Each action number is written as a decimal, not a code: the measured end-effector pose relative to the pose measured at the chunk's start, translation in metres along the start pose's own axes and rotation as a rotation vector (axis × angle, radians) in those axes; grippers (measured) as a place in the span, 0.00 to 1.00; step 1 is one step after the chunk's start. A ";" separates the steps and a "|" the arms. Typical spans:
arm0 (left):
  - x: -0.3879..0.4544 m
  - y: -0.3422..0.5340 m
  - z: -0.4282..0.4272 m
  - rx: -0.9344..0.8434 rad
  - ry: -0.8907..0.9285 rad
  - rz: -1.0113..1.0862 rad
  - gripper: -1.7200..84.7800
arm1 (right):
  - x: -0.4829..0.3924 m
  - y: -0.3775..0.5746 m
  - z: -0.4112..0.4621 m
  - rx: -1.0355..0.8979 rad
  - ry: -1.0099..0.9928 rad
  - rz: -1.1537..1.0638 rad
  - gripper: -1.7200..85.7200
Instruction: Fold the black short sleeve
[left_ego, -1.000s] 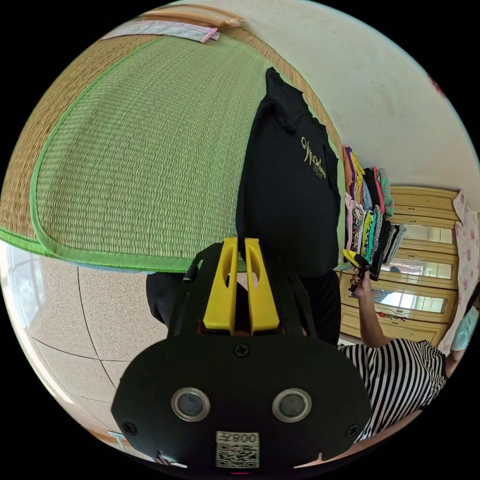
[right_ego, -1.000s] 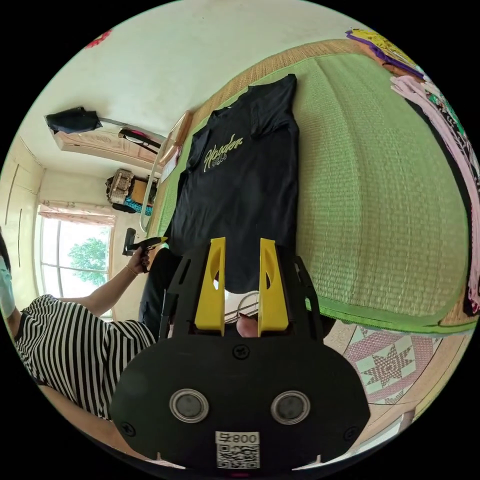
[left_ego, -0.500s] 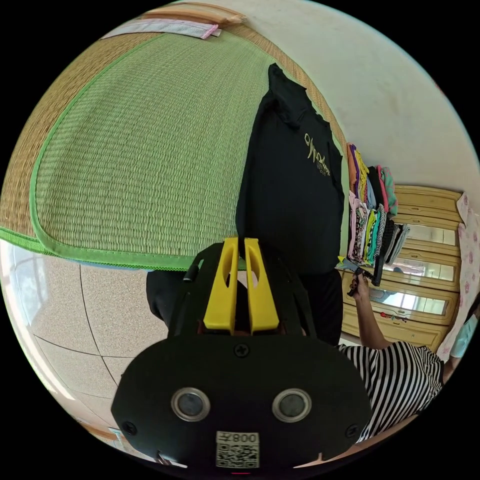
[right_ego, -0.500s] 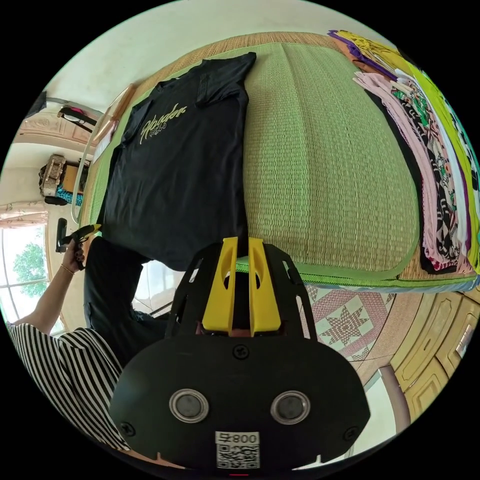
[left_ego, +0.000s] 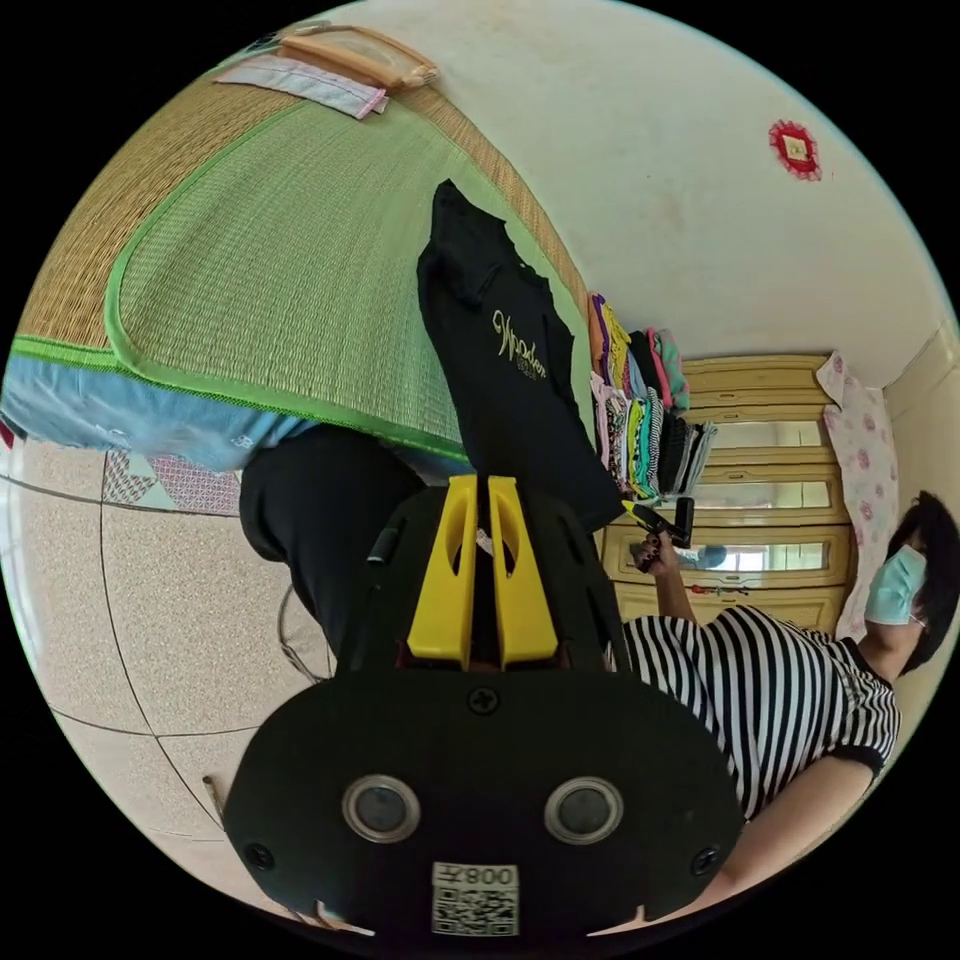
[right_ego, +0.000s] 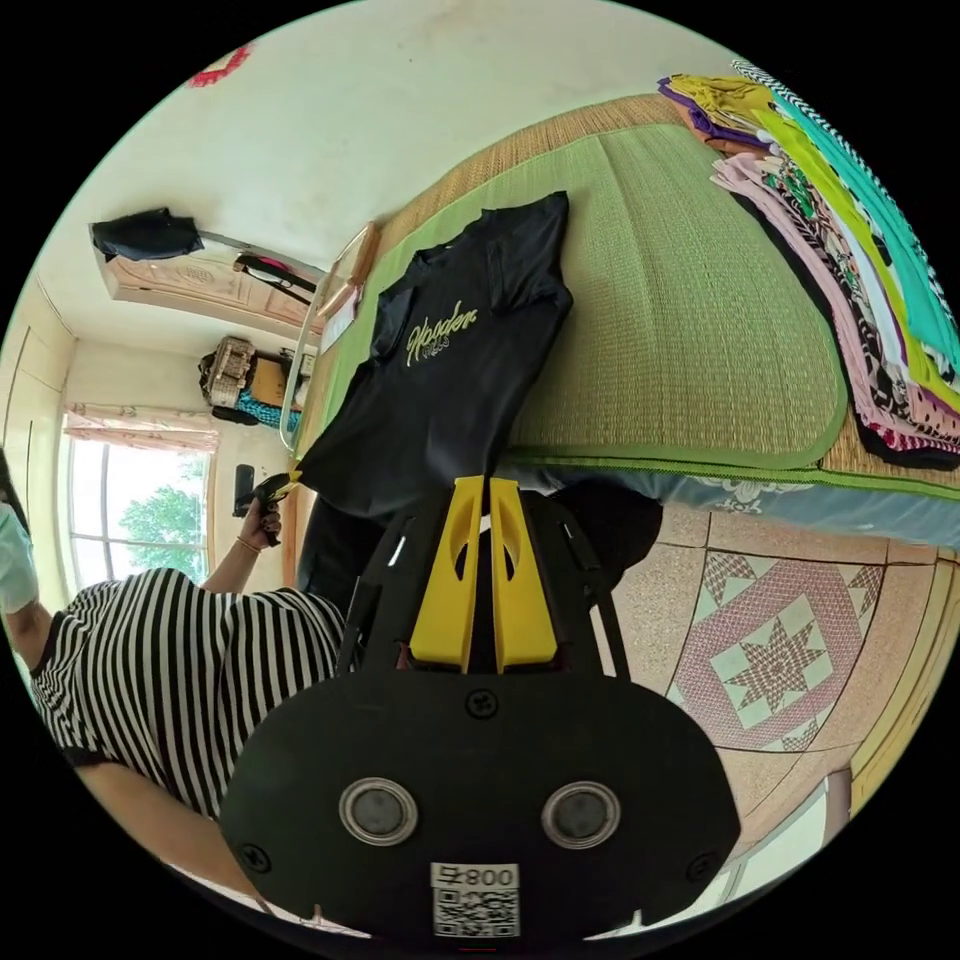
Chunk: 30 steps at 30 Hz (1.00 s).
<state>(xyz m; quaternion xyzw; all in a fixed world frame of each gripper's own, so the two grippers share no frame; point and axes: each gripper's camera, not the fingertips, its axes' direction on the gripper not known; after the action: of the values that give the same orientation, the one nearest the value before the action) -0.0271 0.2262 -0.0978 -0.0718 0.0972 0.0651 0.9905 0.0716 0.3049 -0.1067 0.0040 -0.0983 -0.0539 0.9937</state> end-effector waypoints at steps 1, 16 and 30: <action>0.000 0.004 -0.003 0.006 0.011 0.000 0.04 | 0.003 0.007 -0.006 0.010 -0.031 0.000 0.03; 0.046 -0.113 -0.026 0.150 0.058 0.158 0.04 | 0.045 -0.127 -0.051 0.186 -0.085 -0.028 0.03; 0.051 -0.290 0.021 0.162 0.006 0.028 0.04 | 0.094 -0.348 0.003 0.080 -0.052 0.044 0.03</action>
<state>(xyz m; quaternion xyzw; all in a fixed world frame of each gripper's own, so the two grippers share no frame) 0.0676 -0.0494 -0.0502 0.0099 0.1061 0.0708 0.9918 0.1256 -0.0511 -0.0924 0.0401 -0.1265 -0.0280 0.9908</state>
